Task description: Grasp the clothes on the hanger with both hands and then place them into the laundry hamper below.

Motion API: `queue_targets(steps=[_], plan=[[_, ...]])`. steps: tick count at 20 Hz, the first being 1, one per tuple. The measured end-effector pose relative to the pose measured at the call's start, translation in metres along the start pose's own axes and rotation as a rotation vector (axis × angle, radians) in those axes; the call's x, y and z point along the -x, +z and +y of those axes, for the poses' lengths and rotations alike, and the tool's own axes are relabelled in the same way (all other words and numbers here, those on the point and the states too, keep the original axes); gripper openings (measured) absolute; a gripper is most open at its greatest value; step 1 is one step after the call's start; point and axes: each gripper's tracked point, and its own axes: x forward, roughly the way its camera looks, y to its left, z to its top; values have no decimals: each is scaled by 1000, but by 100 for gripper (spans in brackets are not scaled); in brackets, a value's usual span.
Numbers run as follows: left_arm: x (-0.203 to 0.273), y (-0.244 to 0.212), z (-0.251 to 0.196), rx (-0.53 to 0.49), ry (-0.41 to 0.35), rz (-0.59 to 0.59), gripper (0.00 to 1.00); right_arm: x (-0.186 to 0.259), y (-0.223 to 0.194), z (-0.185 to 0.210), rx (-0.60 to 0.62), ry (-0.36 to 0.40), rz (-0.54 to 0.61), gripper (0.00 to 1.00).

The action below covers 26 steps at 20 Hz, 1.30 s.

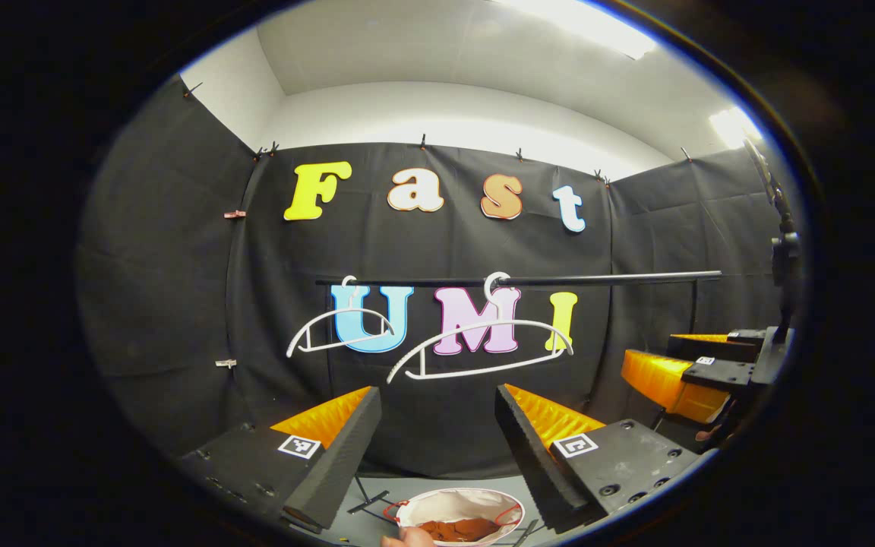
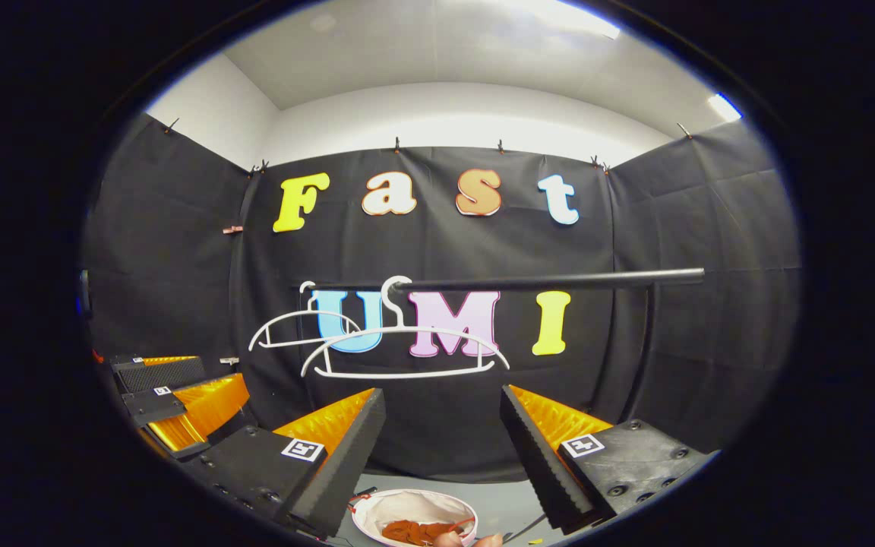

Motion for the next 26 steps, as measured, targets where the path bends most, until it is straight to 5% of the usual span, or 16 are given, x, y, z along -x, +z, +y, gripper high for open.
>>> queue_targets(steps=[5, 6, 7, 13, 26], plan=[[16, 10, 2, -19, 68, -20, 96, 18, 22, -10, -16, 4, -48, 100], [20, 12, -2, -23, 66, -27, 96, 22, 23, -13, -15, 3, -52, 93], [24, 15, -6, -21, 66, -31, 96, 24, 24, -18, -12, 1, -55, 100], [43, 17, -7, -19, 104, -59, 94, 28, 25, -35, -14, -12, -81, 100], [49, 15, -16, 5, 87, -52, 95, 34, 18, -36, 7, -5, -85, 97]])
